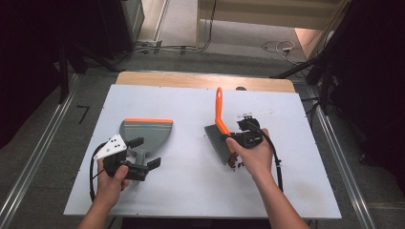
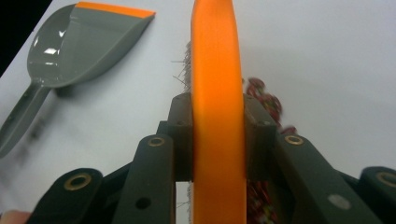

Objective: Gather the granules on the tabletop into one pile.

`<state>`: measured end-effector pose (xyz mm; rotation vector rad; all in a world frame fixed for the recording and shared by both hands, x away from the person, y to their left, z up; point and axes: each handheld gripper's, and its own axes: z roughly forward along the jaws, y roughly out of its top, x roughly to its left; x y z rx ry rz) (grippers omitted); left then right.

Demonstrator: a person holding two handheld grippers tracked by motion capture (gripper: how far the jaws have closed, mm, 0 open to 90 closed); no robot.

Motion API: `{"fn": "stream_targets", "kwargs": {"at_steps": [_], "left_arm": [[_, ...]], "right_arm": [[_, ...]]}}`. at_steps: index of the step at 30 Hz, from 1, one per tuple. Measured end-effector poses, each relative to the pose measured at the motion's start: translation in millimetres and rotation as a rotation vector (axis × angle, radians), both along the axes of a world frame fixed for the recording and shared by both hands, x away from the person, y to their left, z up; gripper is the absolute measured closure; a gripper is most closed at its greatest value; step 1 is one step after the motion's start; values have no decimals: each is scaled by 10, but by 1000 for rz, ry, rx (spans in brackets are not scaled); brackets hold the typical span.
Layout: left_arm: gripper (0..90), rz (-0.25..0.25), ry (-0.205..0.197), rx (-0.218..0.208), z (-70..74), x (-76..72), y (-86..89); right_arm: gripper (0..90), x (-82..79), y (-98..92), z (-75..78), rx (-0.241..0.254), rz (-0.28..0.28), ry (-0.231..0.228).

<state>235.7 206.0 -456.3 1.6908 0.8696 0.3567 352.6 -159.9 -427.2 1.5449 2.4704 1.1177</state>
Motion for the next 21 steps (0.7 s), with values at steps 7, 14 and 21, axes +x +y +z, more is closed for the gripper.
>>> {"fn": "stream_targets", "kwargs": {"at_steps": [7,14,21], "left_arm": [[0,7,-2,-14,-3,0,66],[0,0,4,-7,-18,7,44],[0,4,9,-3,-24,13,45]], "right_arm": [[685,115,486,-124,-1,-22,-6],[682,244,680,-327,-52,-97,-11],[677,250,379,-363,-70,-158,10]]}}
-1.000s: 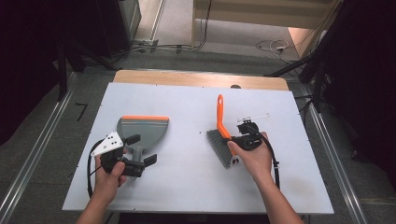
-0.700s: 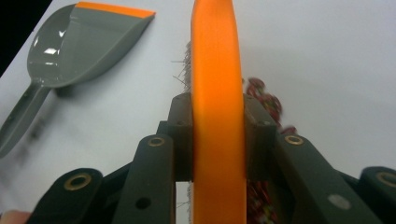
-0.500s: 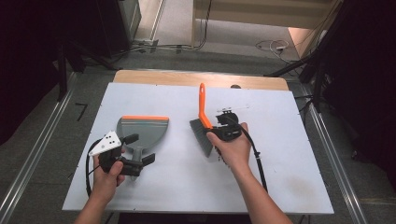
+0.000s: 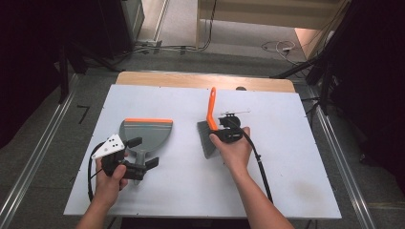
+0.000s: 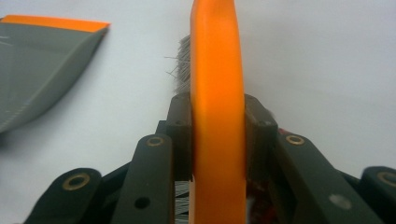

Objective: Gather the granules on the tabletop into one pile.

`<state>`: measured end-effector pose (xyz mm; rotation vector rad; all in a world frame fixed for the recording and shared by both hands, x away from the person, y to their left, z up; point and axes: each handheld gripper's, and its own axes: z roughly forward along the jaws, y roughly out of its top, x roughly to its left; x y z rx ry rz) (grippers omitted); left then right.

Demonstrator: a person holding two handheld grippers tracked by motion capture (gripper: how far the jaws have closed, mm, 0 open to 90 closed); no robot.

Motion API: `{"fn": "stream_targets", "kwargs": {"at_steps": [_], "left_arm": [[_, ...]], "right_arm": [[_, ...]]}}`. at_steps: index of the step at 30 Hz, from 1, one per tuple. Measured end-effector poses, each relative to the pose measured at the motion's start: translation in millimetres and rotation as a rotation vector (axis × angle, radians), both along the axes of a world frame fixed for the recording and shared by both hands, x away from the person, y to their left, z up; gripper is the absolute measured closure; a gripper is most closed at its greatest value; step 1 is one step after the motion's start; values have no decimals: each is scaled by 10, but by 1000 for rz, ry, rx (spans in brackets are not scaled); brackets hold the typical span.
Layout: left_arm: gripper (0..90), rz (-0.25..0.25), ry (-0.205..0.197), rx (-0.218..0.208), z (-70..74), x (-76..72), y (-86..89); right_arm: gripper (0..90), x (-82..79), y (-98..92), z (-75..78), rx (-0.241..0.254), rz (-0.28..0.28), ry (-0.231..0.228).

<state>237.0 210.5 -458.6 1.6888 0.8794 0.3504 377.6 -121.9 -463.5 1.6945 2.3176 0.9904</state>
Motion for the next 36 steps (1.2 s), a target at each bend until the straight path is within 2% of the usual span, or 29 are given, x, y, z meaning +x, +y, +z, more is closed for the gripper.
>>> {"fn": "stream_targets", "kwargs": {"at_steps": [7,14,16,18,21,25,29,33,36], "left_arm": [[0,1,5,6,-3,2,-18],[0,0,6,8,-10,4,-23],[0,2,6,6,-8,5,-18],[0,2,6,7,-4,4,-14],[0,6,7,5,-2,3,-9],[0,5,8,4,-8,8,-14],[0,5,8,4,-8,8,-15],[0,8,11,0,-9,11,-12],[0,5,10,2,-12,12,-22]], "right_arm": [[676,-22,-335,-41,32,-41,27],[675,-49,-484,-11,-5,-40,13],[675,-52,-509,6,5,-31,9],[678,-57,-529,33,47,22,-22],[682,-87,-525,122,39,104,-65],[684,-164,-555,332,47,222,-136],[686,-282,-608,542,-29,374,-212],[687,-437,-690,641,-86,527,-233],[687,-549,-767,625,-131,607,-232]]}}
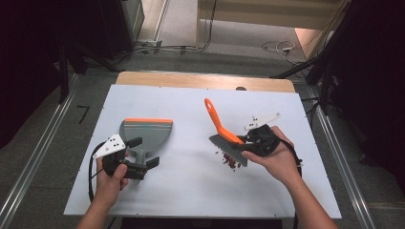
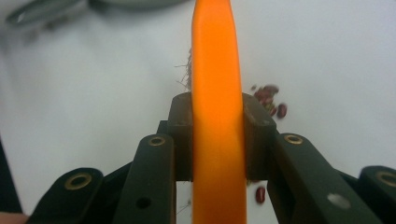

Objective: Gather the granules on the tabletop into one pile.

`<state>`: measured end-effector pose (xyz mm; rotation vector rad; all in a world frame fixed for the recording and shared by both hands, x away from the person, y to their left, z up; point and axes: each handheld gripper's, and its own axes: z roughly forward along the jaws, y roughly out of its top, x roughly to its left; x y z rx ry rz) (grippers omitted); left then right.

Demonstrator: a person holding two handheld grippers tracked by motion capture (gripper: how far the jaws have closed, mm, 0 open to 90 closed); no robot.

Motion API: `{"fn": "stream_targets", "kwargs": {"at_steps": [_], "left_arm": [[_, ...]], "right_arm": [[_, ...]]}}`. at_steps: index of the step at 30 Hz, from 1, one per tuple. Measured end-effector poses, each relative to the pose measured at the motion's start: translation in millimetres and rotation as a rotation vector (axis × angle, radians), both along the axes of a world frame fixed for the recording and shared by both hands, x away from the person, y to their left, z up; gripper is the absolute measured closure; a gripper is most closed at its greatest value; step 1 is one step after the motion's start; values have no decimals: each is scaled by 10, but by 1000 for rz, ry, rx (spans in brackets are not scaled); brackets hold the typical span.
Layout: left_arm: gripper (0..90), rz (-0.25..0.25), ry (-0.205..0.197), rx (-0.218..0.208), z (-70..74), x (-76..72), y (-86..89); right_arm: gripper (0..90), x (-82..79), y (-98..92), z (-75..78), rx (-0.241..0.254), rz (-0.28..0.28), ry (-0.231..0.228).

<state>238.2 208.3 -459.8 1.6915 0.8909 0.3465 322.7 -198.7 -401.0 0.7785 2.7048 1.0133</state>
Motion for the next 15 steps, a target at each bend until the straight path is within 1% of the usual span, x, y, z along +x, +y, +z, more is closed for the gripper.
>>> {"fn": "stream_targets", "kwargs": {"at_steps": [2,3,4,6,8,10,11,12,13,14,15], "left_arm": [[0,-2,1,4,0,-1,-9],[0,-3,2,4,-1,-2,-15],[0,-2,2,4,-2,-2,-19],[0,-2,4,5,-1,-2,-20],[0,-1,4,8,-2,0,-18],[0,-2,6,10,-4,2,-17],[0,-1,6,9,-6,2,-20],[0,-1,6,10,-7,3,-22],[0,-1,5,9,-9,4,-25],[0,-2,5,10,-9,4,-27],[0,-3,5,12,-9,3,-29]], "right_arm": [[687,-50,-52,-62,-49,66,-46],[687,-72,-77,-99,-77,99,-58],[687,-96,-98,-130,-95,120,-52],[687,-147,-144,-190,-93,161,-25],[687,-187,-183,-251,-71,193,12],[688,-230,-198,-319,-57,235,28],[688,-239,-193,-359,-54,247,41],[688,-240,-178,-402,-63,266,46],[688,-241,-155,-446,-85,281,47],[688,-232,-139,-473,-90,289,29],[688,-199,-135,-480,-77,286,33]]}}
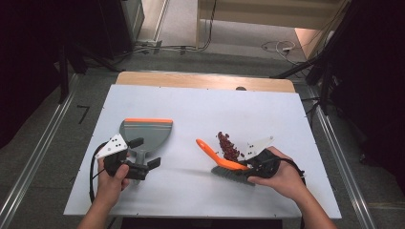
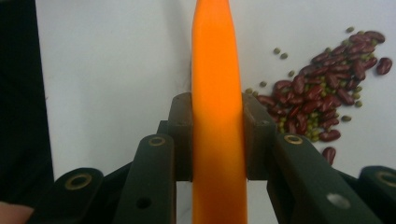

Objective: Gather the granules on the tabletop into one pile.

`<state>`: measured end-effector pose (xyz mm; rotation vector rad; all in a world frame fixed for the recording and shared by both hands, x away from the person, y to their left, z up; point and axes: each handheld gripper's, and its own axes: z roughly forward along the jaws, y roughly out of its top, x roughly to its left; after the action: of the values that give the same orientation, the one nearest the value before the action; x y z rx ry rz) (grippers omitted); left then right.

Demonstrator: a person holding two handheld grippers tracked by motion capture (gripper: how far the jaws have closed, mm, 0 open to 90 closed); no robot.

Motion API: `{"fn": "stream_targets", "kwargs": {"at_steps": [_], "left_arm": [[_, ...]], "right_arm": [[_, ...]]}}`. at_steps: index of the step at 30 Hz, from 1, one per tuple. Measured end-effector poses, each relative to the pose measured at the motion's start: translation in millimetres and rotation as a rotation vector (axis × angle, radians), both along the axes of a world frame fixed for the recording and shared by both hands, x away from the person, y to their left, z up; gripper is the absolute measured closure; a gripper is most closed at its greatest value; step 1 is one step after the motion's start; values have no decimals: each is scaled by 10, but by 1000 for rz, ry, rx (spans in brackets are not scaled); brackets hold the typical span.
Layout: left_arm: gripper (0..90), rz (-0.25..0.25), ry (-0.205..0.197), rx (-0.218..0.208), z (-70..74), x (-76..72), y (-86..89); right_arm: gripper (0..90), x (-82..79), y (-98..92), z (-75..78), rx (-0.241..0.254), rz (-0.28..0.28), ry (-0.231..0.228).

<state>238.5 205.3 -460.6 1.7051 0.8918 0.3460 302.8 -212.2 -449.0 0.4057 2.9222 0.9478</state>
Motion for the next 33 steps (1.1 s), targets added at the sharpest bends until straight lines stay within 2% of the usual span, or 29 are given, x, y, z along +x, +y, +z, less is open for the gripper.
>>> {"fn": "stream_targets", "kwargs": {"at_steps": [2,8,17,25,29,33], "left_arm": [[0,0,0,2,0,0,-2],[0,2,-1,4,-2,-1,1],[0,1,-1,6,-6,-1,-7],[0,-4,3,12,-12,4,-16],[0,-2,2,11,-12,4,-10],[0,-3,3,12,-12,4,-11]], "right_arm": [[686,79,12,-20,-6,-6,-16],[681,308,21,-53,13,3,-25],[679,552,15,-55,20,-9,-63],[680,697,27,-35,14,-37,-91],[680,748,39,-31,11,-30,-91],[681,775,58,-16,6,-28,-114]]}}
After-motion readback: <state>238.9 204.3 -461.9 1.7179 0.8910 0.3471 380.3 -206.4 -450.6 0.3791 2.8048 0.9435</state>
